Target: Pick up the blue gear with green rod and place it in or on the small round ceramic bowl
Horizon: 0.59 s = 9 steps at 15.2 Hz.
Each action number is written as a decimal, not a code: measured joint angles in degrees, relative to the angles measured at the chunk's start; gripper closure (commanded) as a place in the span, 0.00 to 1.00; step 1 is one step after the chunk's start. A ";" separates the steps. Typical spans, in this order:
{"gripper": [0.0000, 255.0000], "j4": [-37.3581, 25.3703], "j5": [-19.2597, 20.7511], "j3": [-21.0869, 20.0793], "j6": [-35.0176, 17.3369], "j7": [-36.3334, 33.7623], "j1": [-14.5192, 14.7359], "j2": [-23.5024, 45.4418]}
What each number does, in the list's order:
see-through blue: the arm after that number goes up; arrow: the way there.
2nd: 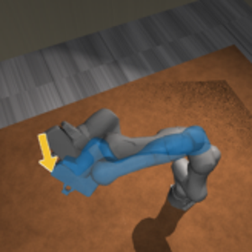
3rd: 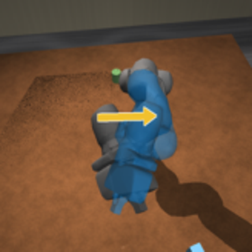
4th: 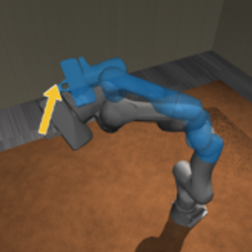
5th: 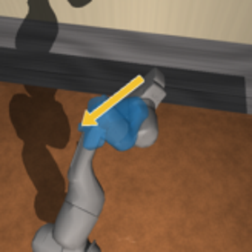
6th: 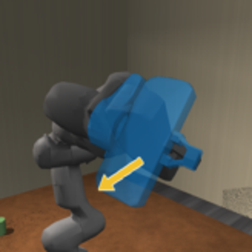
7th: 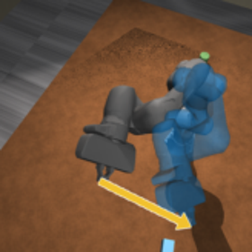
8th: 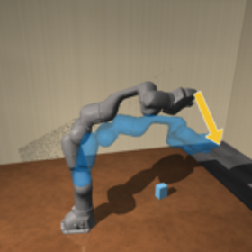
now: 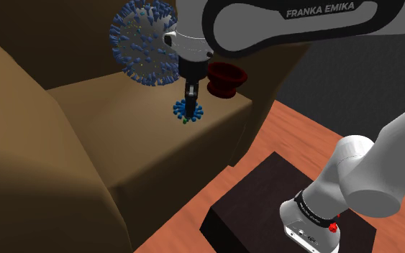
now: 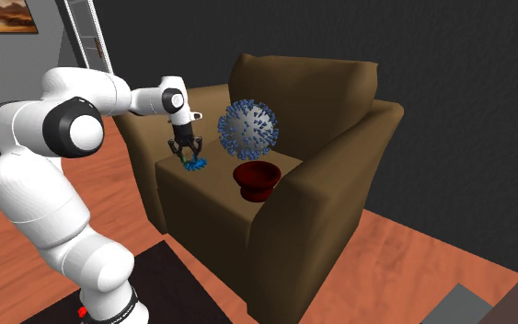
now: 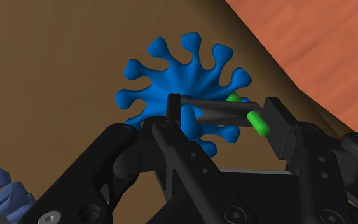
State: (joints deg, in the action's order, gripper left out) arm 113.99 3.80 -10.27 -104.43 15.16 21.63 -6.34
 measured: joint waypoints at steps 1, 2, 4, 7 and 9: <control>1.00 -0.62 0.00 0.00 0.55 0.03 0.00 0.07; 1.00 -1.30 -0.02 0.01 1.31 0.11 -0.01 -0.02; 1.00 -2.92 -0.04 -0.04 2.88 0.13 0.02 0.04; 1.00 -5.39 -0.04 0.00 5.22 0.34 -0.01 0.15; 1.00 -6.63 -0.09 -0.08 6.57 0.31 0.05 0.06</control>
State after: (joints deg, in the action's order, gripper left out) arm 107.36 3.71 -10.35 -97.85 15.47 21.68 -6.28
